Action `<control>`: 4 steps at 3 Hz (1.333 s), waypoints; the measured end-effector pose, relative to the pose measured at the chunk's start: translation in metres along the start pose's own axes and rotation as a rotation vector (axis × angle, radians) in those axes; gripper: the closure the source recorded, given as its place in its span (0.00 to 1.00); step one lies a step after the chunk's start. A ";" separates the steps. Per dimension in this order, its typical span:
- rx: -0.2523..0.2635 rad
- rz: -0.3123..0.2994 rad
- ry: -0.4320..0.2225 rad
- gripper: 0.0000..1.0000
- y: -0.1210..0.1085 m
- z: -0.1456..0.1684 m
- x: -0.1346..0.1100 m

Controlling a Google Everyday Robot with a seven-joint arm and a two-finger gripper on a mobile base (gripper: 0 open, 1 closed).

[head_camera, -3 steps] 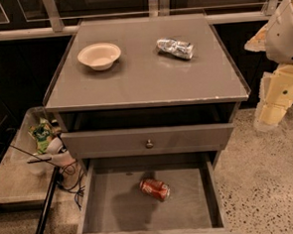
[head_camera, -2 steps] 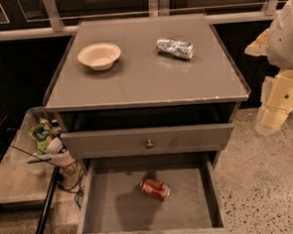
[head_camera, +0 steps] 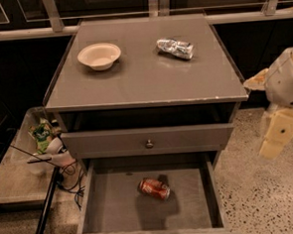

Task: Pick coke can from middle drawer and place on counter

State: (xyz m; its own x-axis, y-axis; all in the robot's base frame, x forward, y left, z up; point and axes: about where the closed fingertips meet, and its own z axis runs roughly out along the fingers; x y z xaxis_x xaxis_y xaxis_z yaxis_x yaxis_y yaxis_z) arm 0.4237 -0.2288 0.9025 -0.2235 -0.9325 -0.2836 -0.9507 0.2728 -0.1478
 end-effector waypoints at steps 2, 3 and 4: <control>0.030 0.045 -0.141 0.00 0.013 0.083 0.025; 0.083 0.053 -0.172 0.00 0.002 0.129 0.023; 0.131 0.056 -0.182 0.00 -0.010 0.128 0.020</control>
Offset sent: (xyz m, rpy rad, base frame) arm 0.0160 0.0003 -0.1489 0.2172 -0.1233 -0.1003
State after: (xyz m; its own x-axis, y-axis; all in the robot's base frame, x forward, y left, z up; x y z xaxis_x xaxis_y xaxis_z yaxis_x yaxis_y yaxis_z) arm 0.4561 -0.2203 0.7769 -0.2216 -0.8599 -0.4598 -0.8989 0.3629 -0.2456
